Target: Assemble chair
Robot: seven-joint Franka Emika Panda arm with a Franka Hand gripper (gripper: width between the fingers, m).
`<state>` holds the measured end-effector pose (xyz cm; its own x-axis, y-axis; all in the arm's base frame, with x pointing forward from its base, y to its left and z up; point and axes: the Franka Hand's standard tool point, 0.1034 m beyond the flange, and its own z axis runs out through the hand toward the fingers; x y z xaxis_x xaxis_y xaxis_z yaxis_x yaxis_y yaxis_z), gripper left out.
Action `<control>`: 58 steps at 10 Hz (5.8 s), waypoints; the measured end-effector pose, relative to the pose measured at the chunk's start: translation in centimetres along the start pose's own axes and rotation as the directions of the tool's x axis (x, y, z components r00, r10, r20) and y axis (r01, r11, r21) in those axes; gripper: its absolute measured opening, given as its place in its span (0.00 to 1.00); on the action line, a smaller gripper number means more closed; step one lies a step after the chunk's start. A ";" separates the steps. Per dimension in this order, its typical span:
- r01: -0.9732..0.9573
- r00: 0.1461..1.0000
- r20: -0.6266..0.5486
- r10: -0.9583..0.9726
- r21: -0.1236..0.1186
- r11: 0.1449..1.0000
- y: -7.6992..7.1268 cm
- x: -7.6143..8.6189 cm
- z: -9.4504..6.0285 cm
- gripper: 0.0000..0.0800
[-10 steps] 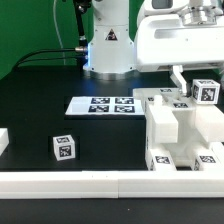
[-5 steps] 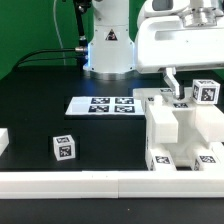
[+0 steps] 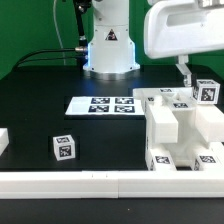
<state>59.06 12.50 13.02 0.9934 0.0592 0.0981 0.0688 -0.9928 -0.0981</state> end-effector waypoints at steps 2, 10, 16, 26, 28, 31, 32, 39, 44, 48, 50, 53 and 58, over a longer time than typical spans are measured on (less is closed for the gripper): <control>-0.025 0.995 0.096 0.026 -0.011 1.000 1.2 0.4 0.3 0.81; -0.077 0.995 0.065 0.078 -0.023 0.997 2.0 0.7 1.1 0.67; -0.444 0.893 0.052 0.446 -0.045 0.895 1.9 0.7 1.1 0.35; -0.916 0.395 0.013 0.918 -0.069 0.395 1.7 0.5 1.3 0.42; -0.829 0.555 0.023 0.831 -0.064 0.555 1.7 0.6 1.3 0.78; -0.477 0.874 0.071 0.481 -0.062 0.877 1.2 0.0 1.7 0.81; -0.427 0.900 0.072 0.430 -0.058 0.902 1.3 0.0 1.7 0.81; -0.089 0.992 0.089 0.094 -0.054 0.995 0.6 -0.3 2.0 0.59; -0.436 0.895 0.064 0.441 -0.080 0.896 0.6 -0.3 2.1 0.33; -0.766 0.638 0.025 0.770 -0.080 0.638 0.7 -0.2 2.2 0.33; -0.893 0.445 0.017 0.895 -0.069 0.445 0.6 -0.1 2.2 0.33; -0.890 0.451 0.019 0.892 -0.068 0.451 0.6 -0.1 2.2 0.46; -0.762 0.644 0.034 0.764 -0.060 0.645 0.8 0.1 2.0 0.81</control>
Offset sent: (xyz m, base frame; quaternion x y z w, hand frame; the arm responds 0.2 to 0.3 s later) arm 0.0000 0.0000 0.0000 0.0000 0.0000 0.0000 1.0000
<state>59.40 11.95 10.99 0.6958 -0.7168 -0.0454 -0.7178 -0.6918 -0.0786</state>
